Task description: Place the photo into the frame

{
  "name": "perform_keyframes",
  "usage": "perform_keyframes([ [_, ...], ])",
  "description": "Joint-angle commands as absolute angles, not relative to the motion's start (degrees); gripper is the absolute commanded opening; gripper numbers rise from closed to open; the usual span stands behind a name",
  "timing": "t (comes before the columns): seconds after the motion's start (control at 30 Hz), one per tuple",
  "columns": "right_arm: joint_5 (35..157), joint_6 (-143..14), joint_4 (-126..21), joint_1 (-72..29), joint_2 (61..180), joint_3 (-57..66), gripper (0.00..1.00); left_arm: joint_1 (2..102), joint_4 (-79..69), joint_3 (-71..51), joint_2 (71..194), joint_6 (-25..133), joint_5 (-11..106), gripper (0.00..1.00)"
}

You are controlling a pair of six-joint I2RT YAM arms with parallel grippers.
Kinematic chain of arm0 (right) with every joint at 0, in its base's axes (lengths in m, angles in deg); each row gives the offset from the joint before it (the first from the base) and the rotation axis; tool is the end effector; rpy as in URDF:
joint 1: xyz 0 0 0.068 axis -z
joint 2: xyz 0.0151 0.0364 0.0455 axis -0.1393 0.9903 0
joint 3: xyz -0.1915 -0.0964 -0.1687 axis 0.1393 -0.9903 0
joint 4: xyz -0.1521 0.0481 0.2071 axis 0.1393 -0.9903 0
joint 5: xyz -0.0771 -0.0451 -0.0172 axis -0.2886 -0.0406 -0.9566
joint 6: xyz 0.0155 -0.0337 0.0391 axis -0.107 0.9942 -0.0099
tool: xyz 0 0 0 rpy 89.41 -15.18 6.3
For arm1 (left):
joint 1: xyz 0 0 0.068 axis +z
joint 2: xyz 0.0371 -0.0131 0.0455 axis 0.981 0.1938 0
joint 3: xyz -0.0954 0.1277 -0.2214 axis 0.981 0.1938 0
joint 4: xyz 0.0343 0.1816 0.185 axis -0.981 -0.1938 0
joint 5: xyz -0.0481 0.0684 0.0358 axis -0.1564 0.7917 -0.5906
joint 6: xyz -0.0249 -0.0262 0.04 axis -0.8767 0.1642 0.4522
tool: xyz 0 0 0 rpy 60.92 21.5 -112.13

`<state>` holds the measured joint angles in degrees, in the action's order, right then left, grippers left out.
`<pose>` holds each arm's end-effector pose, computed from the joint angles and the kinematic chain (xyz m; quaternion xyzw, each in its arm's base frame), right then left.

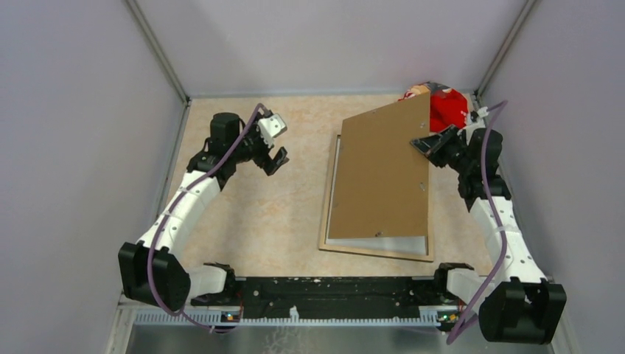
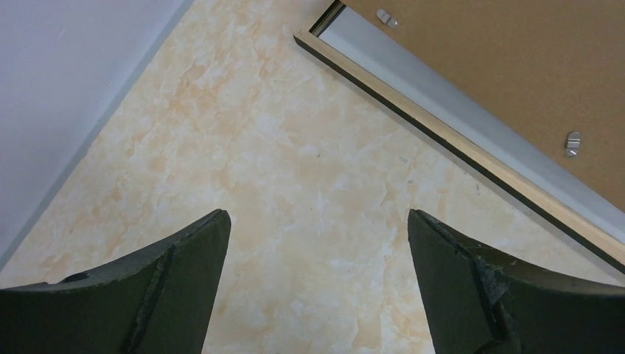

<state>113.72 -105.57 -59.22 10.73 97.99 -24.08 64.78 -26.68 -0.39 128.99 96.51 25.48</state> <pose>0.2343 0.0043 0.3169 0.2186 0.7702 0.3848 0.4592 0.2687 -0.0859 0.3323 0.4401 0.7182 -0.1527 0.5169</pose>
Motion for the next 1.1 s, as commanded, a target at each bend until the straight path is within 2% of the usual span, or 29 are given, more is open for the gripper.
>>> perform_keyframes([
  [0.0,115.9,-104.22,-49.5,11.89,98.72,-23.58,0.0,64.6,-24.6,-0.01,129.44,96.9,23.64,0.96],
  [1.07,120.7,-108.69,-41.9,14.56,108.23,-31.32,0.0,64.59,-25.27,2.2,128.46,101.18,25.66,0.94],
])
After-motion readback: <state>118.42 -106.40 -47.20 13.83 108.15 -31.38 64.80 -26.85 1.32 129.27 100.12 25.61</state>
